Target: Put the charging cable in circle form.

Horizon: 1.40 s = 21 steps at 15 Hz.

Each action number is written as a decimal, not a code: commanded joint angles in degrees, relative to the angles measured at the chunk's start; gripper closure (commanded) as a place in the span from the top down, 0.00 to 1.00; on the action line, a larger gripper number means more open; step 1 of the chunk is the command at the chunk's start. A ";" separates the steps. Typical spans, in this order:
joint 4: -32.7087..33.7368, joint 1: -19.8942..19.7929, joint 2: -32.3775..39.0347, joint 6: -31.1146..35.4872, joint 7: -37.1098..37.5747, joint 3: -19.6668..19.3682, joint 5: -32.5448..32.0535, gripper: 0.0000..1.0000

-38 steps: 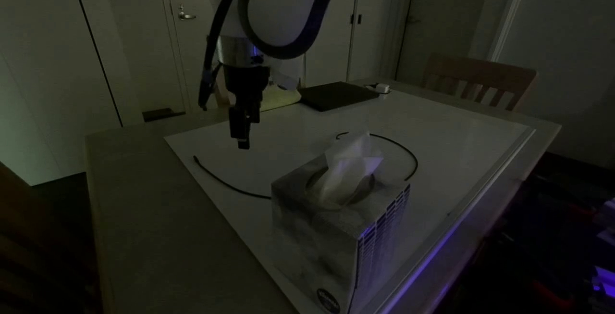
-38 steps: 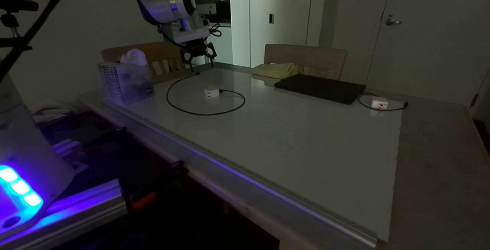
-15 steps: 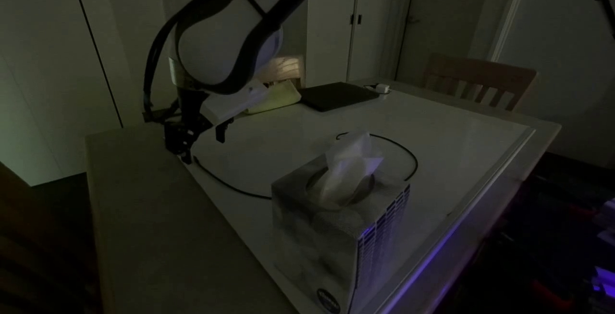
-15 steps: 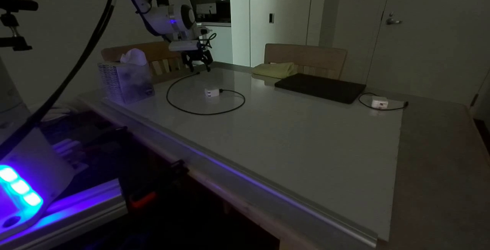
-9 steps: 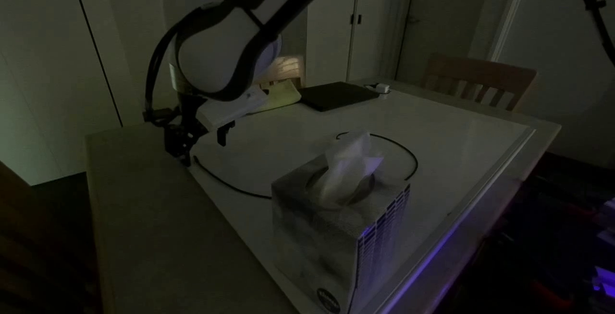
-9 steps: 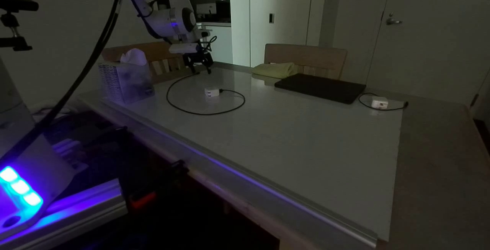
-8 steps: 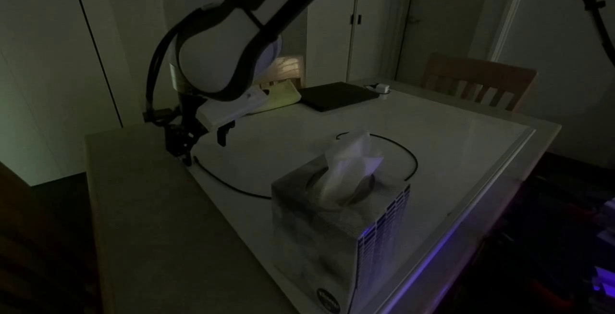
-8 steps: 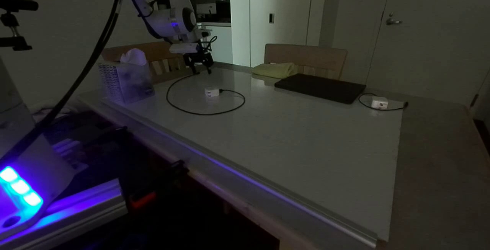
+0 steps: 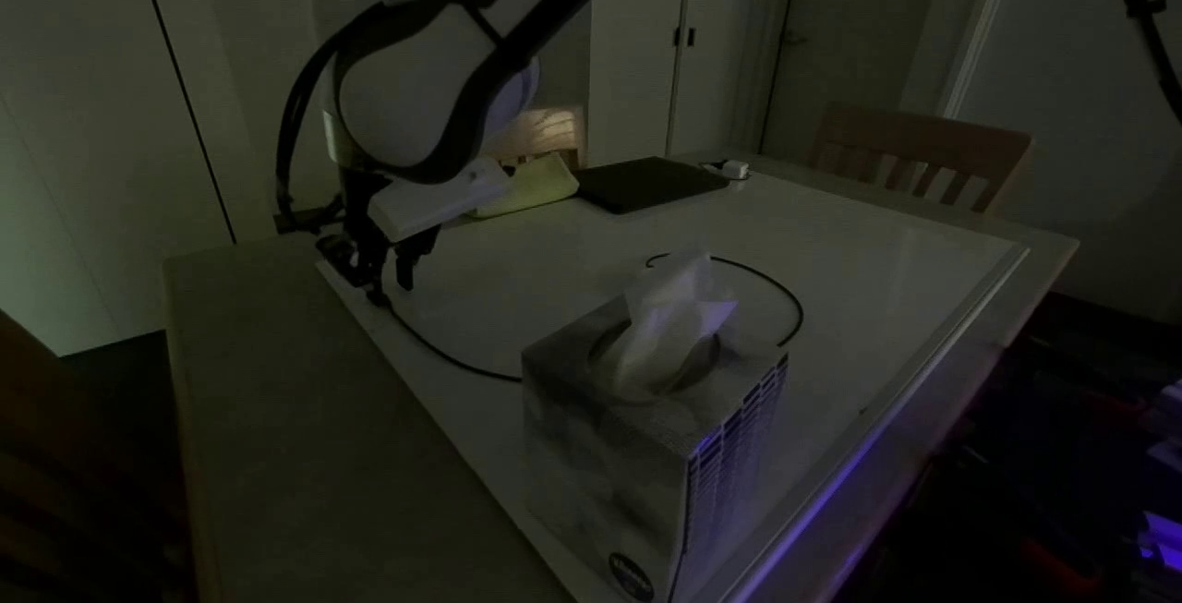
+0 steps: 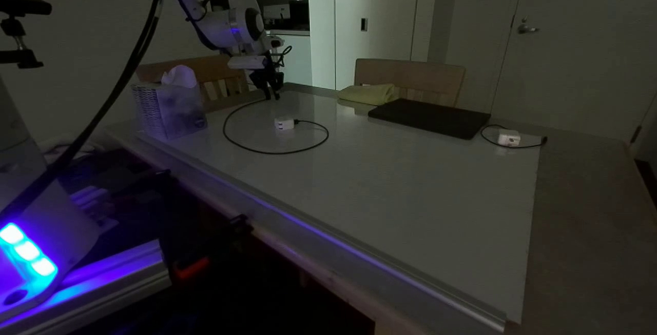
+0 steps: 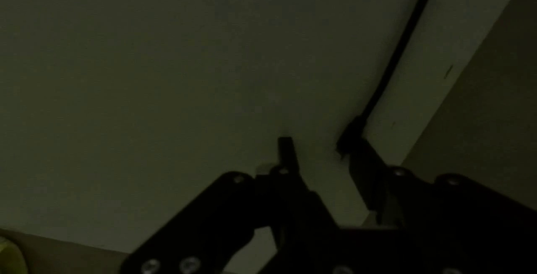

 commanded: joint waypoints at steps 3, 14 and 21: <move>0.48 -0.31 0.50 0.26 -0.36 -0.25 1.13 0.01; -5.40 5.25 -4.63 8.07 16.41 -15.78 -7.22 0.00; -10.05 4.93 -6.70 6.96 24.63 -18.49 -7.29 0.02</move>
